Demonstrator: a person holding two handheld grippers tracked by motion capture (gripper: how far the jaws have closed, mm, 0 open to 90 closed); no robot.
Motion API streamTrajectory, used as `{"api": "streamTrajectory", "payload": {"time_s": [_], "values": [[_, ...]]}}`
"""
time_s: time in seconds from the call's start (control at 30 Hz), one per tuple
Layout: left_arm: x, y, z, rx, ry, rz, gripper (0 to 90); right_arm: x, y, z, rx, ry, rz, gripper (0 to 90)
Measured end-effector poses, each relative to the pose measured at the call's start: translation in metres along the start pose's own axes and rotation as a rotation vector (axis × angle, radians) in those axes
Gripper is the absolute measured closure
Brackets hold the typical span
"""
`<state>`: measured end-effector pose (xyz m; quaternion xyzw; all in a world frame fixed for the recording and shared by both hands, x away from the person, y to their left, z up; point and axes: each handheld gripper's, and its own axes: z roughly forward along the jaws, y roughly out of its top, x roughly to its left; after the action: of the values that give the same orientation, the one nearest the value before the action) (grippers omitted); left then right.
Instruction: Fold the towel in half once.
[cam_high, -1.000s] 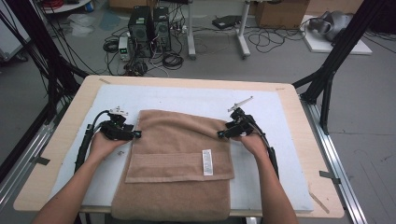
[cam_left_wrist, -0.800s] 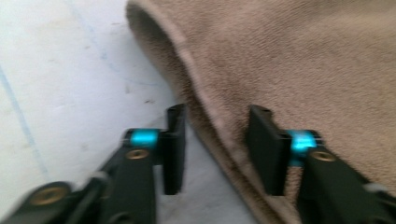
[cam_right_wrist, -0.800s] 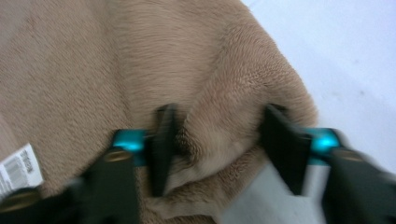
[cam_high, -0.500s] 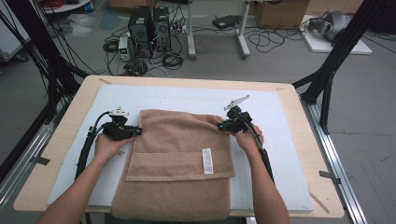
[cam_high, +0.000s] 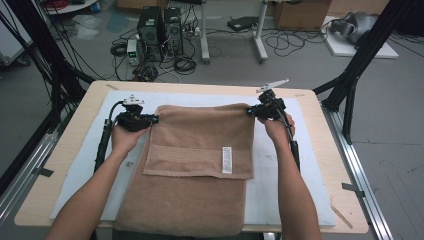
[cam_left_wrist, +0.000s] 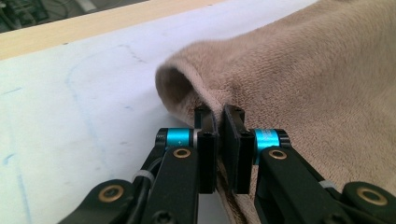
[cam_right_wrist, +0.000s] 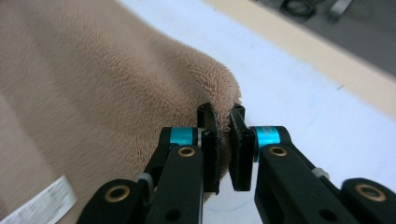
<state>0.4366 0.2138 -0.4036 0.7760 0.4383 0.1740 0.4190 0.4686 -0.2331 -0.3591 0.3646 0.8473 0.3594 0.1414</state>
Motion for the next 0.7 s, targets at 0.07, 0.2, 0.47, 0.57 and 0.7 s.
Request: {"api": "streamTrajectory", "payload": {"time_s": [0.07,0.2,0.47,0.57,0.7], "values": [[0.001,-0.003,0.001,0.040,0.023,0.017,75.0,0.002,-0.004,0.010,0.038,0.007,0.014,61.2],[0.001,-0.005,-0.011,0.000,-0.014,0.023,65.7,0.013,-0.007,0.009,0.025,0.032,-0.025,54.1],[-0.015,-0.014,-0.038,-0.011,-0.077,0.101,55.5,0.041,-0.016,-0.012,0.040,0.078,-0.090,45.5],[-0.022,-0.028,-0.044,-0.003,-0.113,0.131,55.0,0.058,-0.028,-0.019,0.001,0.111,-0.127,47.2],[-0.033,-0.047,-0.047,0.037,-0.151,0.169,55.1,0.073,-0.052,-0.015,0.020,0.130,-0.150,49.0]]}}
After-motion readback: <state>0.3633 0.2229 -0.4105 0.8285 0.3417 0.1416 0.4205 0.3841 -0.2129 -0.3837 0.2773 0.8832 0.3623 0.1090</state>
